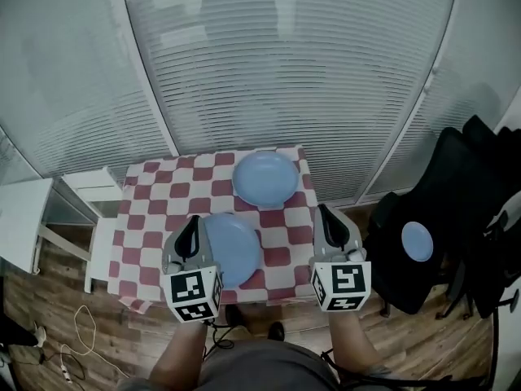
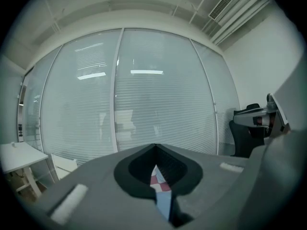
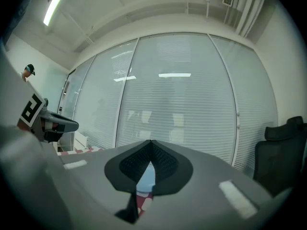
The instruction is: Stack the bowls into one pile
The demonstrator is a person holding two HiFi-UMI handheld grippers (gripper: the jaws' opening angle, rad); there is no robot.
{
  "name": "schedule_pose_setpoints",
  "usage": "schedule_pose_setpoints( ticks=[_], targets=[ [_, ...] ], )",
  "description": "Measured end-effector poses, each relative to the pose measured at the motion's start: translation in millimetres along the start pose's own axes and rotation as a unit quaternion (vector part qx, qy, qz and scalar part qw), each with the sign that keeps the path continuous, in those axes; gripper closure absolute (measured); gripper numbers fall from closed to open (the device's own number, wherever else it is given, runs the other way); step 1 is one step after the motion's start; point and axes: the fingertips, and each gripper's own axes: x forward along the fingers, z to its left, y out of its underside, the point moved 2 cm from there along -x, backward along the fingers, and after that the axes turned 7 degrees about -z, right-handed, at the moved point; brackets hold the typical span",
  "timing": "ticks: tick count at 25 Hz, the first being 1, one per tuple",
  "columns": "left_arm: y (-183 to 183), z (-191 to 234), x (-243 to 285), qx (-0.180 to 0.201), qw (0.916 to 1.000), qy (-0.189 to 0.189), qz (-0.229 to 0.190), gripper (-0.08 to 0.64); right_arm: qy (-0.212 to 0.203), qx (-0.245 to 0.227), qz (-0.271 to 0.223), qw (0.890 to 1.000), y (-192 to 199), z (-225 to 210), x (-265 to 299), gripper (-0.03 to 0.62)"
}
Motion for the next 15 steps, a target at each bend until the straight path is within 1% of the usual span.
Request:
schedule_pose_setpoints(
  ticks=[4, 8, 15],
  targets=[
    [-10, -22, 4, 0.007, 0.9997, 0.024, -0.006, 0.560, 0.018, 0.001, -0.005, 1.000, -5, -16, -14, 0.568],
    [-13, -45, 6, 0.008, 0.9991, 0.041, -0.005, 0.560, 0.027, 0.002, -0.005, 1.000, -5, -30, -25, 0.568],
    [-15, -73, 5, 0.010, 0.9988, 0.047, -0.002, 0.560, 0.032, 0.004, -0.009, 0.999, -6, -54, -38, 0.568]
  ],
)
